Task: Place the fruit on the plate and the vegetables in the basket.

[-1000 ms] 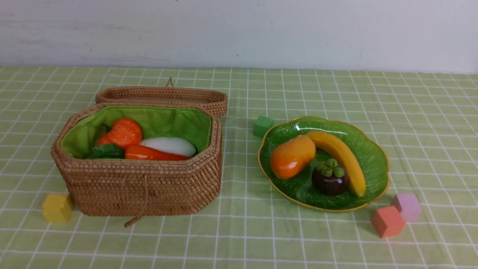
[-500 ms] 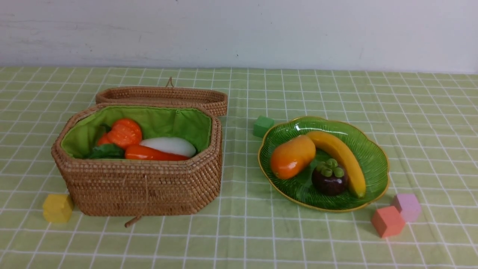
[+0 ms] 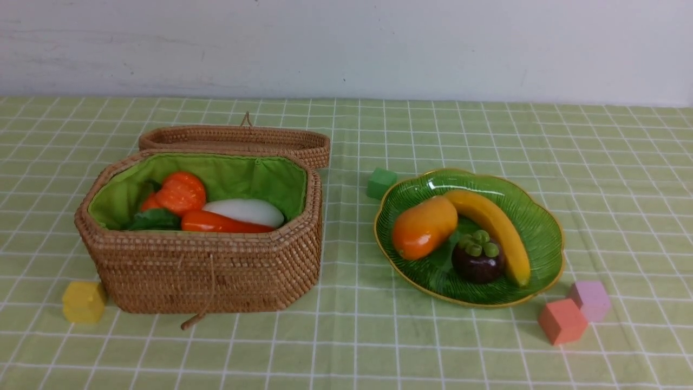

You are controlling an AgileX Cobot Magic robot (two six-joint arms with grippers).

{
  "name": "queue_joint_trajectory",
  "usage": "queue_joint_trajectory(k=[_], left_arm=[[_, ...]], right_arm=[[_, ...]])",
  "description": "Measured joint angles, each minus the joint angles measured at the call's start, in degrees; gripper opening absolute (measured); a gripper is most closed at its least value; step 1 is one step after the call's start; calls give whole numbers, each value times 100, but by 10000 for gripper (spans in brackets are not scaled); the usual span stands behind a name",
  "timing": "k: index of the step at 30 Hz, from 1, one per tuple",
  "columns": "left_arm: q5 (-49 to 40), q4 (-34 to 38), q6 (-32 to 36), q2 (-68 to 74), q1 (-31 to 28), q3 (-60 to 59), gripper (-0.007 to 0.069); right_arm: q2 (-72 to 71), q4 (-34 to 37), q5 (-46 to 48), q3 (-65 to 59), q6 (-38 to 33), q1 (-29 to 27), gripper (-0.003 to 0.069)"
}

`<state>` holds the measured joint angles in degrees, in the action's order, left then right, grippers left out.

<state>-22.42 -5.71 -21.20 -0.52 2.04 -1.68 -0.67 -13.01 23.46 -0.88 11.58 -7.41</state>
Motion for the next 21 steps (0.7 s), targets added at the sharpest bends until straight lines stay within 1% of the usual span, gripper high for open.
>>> queue_joint_trajectory(k=[7,21], left_arm=[[0,0,0,0,0,0,239],[0,0,0,0,0,0,239]], right_arm=[[0,0,0,0,16,227,92],[0,0,-2,0,16,247,103]])
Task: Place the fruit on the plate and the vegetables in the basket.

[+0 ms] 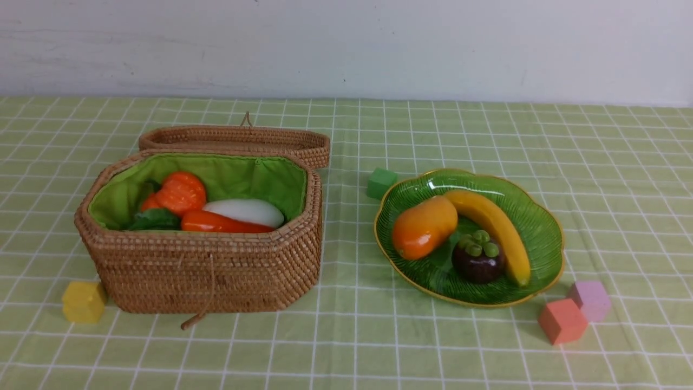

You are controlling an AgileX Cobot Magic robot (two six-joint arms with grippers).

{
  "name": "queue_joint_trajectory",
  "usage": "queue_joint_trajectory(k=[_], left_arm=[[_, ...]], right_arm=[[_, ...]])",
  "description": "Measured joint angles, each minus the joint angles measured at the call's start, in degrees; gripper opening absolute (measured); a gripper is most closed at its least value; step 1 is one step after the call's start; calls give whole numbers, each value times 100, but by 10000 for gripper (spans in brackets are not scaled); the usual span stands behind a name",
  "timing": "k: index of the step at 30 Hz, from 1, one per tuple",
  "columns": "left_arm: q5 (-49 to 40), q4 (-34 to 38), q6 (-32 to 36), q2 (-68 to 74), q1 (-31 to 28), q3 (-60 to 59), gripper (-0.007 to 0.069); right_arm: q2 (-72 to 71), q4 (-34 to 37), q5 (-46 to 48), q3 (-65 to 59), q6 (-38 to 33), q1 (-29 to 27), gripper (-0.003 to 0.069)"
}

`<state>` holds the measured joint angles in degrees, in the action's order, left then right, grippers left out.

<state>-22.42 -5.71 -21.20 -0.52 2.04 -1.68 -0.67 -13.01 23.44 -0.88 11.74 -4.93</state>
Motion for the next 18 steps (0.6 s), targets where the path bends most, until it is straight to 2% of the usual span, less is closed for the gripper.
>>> queue_joint_trajectory(k=[18], left_arm=[[0,0,0,0,0,0,239]], right_arm=[[0,0,-5,0,0,0,111]])
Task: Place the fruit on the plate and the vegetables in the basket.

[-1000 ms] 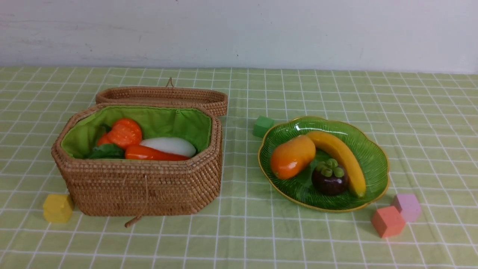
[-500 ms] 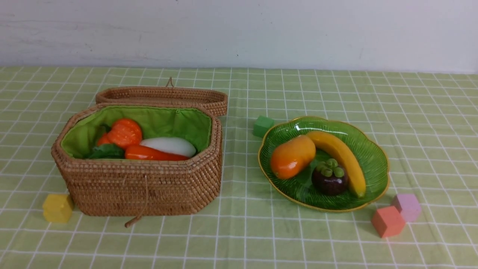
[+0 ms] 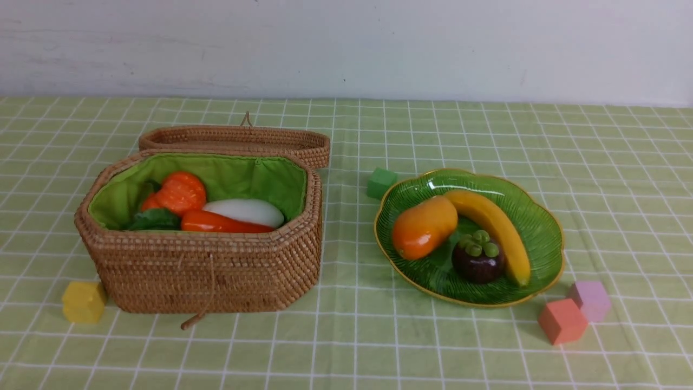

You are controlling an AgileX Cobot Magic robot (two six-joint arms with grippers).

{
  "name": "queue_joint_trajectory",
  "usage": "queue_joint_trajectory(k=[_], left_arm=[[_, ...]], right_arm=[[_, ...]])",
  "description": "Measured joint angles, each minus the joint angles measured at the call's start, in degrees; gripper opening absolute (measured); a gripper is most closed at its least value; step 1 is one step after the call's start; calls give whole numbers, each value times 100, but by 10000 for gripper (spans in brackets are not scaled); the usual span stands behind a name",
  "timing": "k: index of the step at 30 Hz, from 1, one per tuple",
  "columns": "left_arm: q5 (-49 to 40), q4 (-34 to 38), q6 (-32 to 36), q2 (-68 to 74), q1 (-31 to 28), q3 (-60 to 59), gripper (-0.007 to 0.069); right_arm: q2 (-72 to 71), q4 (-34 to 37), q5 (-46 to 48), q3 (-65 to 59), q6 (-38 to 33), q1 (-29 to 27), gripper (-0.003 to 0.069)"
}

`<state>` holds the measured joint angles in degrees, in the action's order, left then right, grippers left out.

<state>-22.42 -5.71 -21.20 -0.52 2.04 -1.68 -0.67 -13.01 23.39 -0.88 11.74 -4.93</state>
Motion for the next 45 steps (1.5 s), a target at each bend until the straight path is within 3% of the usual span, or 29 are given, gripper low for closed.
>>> queue_joint_trajectory(k=[45], left_arm=[[0,0,0,0,0,0,239]], right_arm=[[0,-5,-13,-6,0,0,151]])
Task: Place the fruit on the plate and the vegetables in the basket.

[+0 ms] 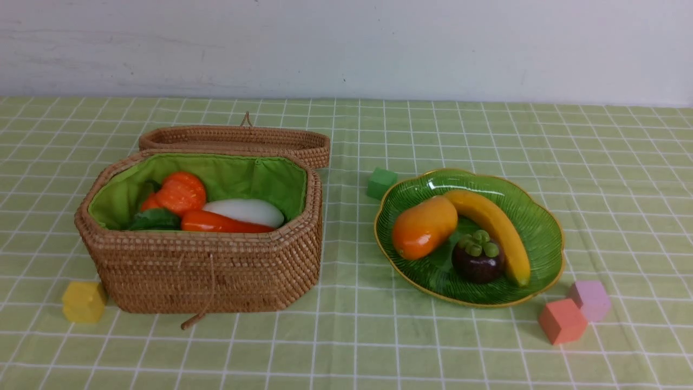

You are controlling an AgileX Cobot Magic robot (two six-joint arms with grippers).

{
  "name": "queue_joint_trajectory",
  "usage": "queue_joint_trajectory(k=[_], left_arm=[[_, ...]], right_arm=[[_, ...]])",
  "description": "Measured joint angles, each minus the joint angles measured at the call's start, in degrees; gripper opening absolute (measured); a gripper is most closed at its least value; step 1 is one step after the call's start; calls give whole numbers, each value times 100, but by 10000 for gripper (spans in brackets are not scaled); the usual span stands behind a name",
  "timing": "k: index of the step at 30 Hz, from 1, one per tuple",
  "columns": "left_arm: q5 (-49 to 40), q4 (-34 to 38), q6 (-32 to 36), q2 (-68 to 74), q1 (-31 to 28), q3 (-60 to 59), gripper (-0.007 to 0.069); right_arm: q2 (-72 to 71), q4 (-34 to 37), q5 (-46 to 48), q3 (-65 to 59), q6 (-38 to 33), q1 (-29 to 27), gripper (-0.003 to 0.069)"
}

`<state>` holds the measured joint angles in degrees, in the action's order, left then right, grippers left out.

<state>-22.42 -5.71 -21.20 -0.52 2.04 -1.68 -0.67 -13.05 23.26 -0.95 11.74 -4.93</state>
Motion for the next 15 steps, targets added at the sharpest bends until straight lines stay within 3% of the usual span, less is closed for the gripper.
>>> queue_joint_trajectory(k=[15], left_arm=[[0,0,0,0,0,0,239]], right_arm=[[0,-1,-2,0,0,0,160]])
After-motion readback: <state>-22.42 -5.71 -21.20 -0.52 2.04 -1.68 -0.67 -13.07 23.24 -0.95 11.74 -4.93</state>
